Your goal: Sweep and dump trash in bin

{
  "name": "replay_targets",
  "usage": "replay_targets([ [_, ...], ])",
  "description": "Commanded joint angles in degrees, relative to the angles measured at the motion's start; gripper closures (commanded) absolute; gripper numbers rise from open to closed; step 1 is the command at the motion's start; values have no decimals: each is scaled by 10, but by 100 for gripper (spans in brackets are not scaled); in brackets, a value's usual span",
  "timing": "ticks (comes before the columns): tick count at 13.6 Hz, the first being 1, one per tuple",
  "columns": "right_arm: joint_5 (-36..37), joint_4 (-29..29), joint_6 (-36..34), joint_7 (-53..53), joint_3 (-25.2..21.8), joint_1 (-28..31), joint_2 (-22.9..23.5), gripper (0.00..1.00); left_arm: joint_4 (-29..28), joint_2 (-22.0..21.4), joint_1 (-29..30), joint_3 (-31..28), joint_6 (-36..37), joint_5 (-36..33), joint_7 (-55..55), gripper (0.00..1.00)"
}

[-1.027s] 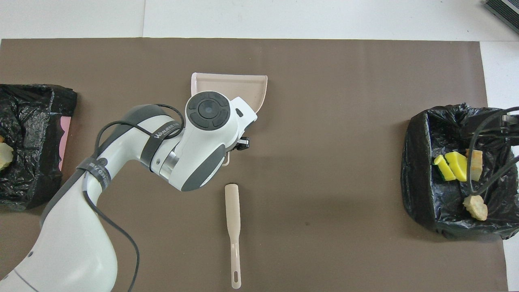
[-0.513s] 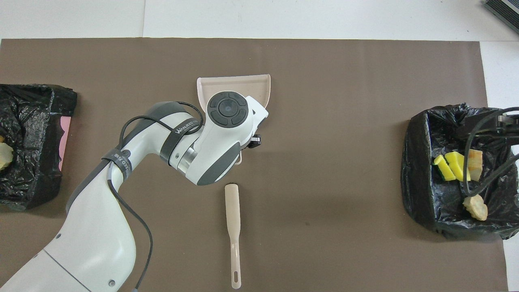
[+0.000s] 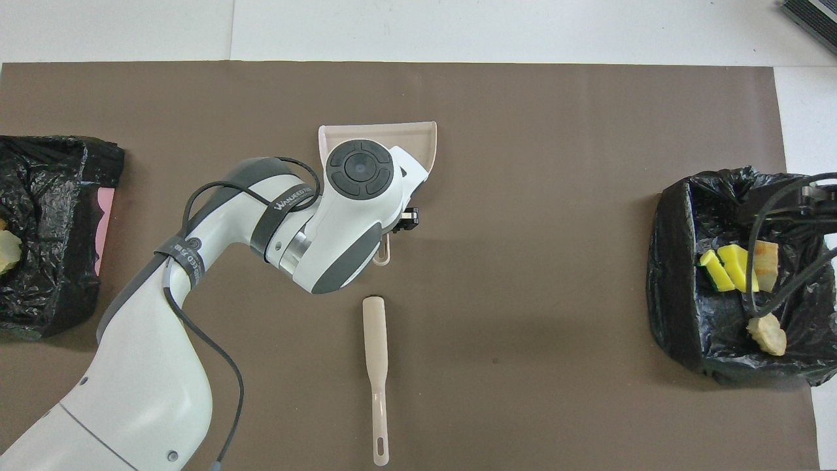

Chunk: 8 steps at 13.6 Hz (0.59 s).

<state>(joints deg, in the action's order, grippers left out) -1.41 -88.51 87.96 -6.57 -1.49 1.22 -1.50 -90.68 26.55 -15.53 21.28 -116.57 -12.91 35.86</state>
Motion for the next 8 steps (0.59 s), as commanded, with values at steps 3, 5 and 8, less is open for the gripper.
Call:
replay_targets([
  [3,-7,62,-54,-14,2,5,21,0,-60,-111,1,-56,41,-1,-104,0],
  [5,-9,67,-51,-16,2,5,25,0,-85,-161,2,-88,49,18,-147,0],
  [8,-14,62,-27,-34,3,2,25,0,-92,-226,24,-131,97,76,-263,0],
])
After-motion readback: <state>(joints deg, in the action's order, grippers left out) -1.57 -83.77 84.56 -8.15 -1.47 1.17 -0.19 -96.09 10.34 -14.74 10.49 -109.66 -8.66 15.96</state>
